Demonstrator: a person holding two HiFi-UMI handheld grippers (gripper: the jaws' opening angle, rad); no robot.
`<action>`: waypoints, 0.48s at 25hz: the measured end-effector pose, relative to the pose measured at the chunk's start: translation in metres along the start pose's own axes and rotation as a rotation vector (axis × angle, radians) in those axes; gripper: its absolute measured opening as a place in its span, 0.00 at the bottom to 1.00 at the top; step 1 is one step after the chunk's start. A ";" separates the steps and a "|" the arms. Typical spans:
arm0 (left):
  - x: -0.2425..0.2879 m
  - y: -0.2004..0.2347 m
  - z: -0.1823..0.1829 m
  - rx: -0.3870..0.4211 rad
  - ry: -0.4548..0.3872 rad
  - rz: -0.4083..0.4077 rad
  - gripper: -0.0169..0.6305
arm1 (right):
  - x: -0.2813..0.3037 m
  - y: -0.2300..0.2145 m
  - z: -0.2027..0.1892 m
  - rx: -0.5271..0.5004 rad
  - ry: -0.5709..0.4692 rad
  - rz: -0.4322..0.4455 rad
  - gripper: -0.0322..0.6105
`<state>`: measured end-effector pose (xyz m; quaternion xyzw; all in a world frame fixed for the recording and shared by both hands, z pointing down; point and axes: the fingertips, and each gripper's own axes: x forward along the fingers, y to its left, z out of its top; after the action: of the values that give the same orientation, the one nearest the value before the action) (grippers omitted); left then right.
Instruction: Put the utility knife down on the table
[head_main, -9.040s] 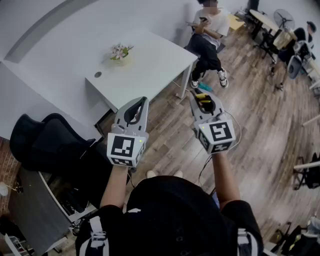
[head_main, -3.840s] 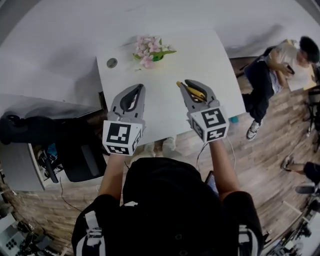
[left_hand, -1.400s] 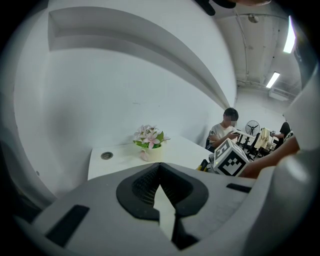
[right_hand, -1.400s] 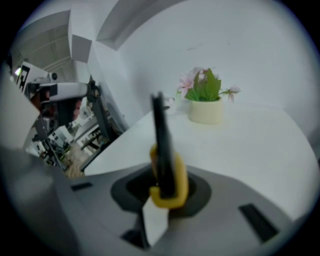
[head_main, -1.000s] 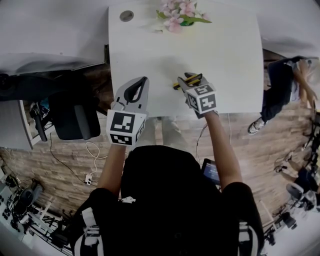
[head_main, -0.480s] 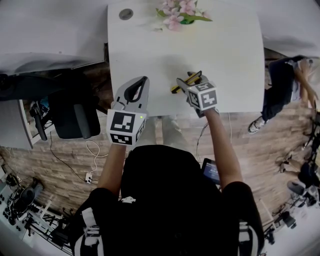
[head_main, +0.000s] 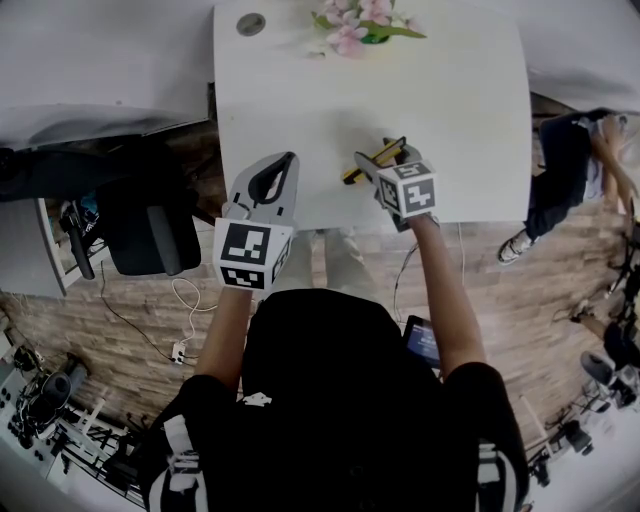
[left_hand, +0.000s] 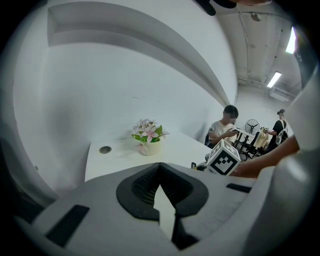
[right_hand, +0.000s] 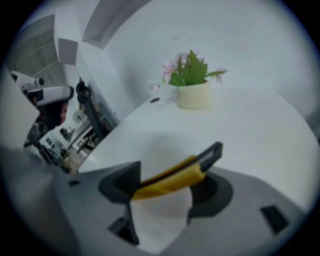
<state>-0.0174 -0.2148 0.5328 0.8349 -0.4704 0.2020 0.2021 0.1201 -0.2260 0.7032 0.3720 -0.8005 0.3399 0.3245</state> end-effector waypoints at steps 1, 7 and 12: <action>0.000 0.000 0.000 0.000 0.000 -0.001 0.06 | 0.000 -0.001 -0.001 -0.002 0.001 -0.011 0.50; 0.000 -0.002 0.001 0.004 -0.006 -0.008 0.06 | -0.004 -0.007 0.002 0.015 -0.009 -0.040 0.52; 0.002 0.000 0.002 0.008 -0.003 -0.011 0.06 | -0.002 -0.007 0.007 0.024 -0.016 -0.037 0.52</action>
<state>-0.0163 -0.2171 0.5322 0.8385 -0.4653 0.2015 0.1993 0.1257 -0.2338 0.6999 0.3934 -0.7919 0.3403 0.3199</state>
